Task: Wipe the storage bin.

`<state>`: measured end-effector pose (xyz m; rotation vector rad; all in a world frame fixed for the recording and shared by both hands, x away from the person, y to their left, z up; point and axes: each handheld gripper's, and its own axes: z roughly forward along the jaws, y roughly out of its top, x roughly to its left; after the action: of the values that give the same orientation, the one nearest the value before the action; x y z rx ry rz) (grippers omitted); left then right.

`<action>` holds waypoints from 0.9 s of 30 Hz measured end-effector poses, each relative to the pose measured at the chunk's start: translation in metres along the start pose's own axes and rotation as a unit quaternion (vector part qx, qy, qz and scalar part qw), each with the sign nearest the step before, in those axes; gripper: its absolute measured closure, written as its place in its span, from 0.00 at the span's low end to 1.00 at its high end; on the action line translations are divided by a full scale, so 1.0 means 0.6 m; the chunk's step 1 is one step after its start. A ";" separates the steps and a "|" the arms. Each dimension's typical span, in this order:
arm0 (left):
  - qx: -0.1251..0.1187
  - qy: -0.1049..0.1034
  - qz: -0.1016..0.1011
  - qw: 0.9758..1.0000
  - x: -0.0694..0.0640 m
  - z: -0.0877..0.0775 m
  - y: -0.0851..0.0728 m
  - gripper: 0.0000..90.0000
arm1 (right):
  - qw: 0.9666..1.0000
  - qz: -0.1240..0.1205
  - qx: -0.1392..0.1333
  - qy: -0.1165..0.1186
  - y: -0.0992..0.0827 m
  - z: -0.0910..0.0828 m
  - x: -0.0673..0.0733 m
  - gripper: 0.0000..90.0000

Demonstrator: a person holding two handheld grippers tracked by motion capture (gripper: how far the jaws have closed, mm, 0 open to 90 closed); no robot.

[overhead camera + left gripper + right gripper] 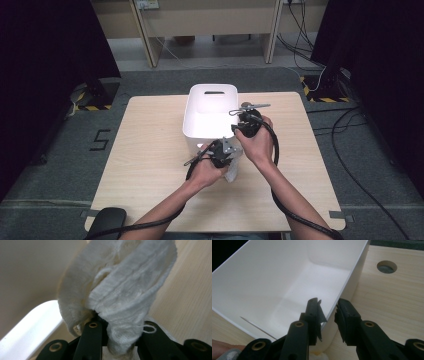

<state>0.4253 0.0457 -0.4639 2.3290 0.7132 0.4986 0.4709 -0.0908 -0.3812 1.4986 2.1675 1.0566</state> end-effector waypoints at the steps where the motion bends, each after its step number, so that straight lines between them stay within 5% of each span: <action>1: -0.001 0.002 0.000 1.000 -0.001 0.002 -0.001 0.87 | 1.000 -0.001 -0.001 0.000 0.000 0.000 0.000 0.80; 14: -0.006 -0.004 0.005 1.000 -0.007 0.011 0.022 0.87 | 1.000 0.002 -0.001 0.006 -0.001 -0.001 -0.002 0.80; 27: -0.024 0.013 0.033 0.999 -0.004 -0.027 0.045 0.87 | 1.000 0.003 0.003 0.009 0.000 -0.002 -0.001 0.79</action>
<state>0.4248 0.0342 -0.4346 2.3107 0.6325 0.5704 0.4705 -0.0919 -0.3806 1.5058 2.1815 1.0715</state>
